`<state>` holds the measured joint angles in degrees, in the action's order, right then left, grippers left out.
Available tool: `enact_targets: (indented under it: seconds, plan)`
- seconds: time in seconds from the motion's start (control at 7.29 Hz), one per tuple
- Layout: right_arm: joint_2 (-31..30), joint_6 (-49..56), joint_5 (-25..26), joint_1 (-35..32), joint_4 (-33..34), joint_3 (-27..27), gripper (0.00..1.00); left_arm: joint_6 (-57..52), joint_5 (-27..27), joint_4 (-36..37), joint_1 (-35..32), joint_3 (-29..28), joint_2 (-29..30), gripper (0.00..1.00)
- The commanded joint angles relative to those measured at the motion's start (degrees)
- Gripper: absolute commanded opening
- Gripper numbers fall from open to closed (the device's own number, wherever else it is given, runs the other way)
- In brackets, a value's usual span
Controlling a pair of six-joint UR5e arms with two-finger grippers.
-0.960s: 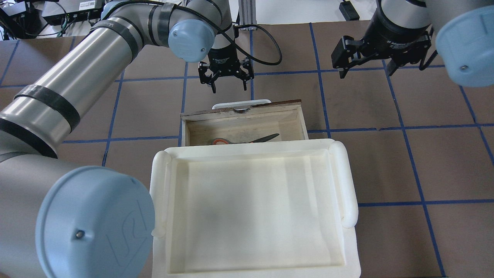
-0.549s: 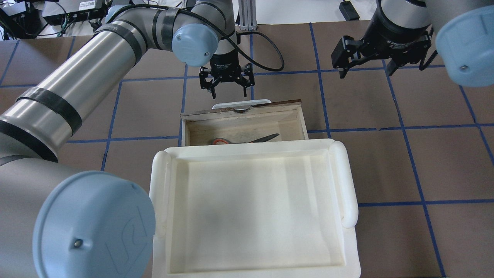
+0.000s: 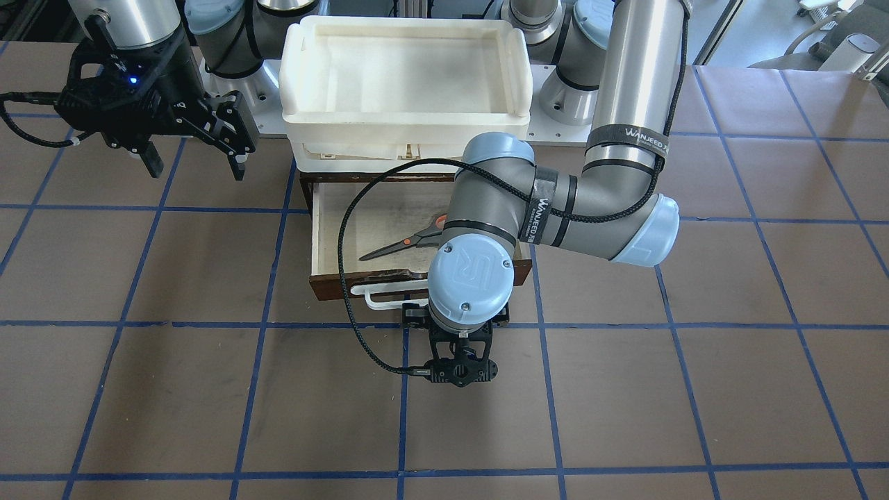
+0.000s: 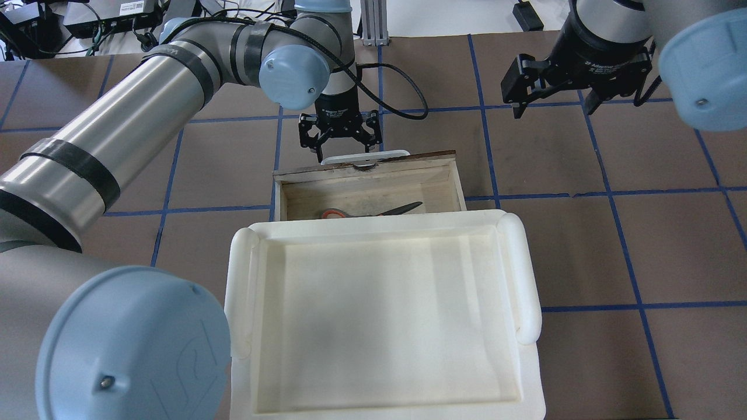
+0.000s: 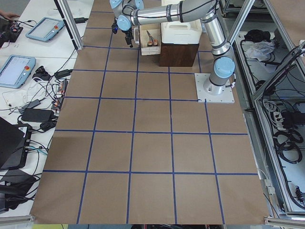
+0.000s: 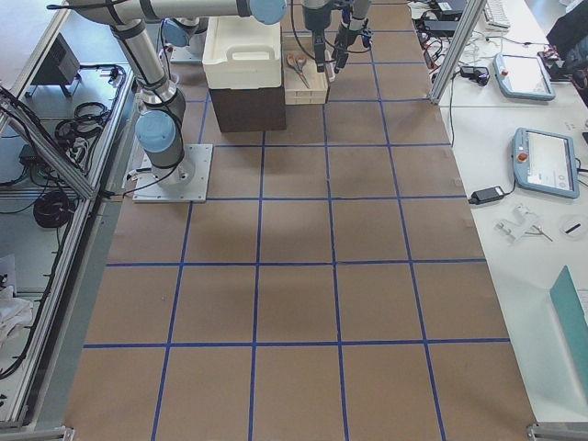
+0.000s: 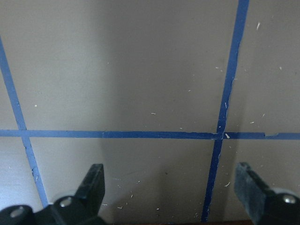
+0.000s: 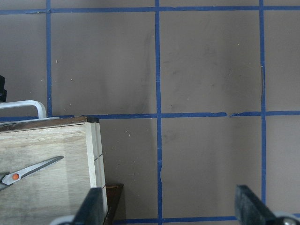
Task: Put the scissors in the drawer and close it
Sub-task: 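Reposition the left gripper above the drawer's white handle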
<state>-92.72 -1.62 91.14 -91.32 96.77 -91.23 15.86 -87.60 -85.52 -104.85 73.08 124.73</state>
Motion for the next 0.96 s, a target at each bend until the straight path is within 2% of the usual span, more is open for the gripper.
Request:
enact_targets:
  seconds: [0.0,0.82]
  plan:
    - [0.0,0.0,0.0,0.0,0.0,0.0,1.00,0.0,0.3,-0.8,-0.2,0.0,-0.3,1.00]
    - [0.0,0.0,0.0,0.0,0.0,0.0,1.00,0.0,0.3,-4.1,-0.2,0.5,-2.3,1.00]
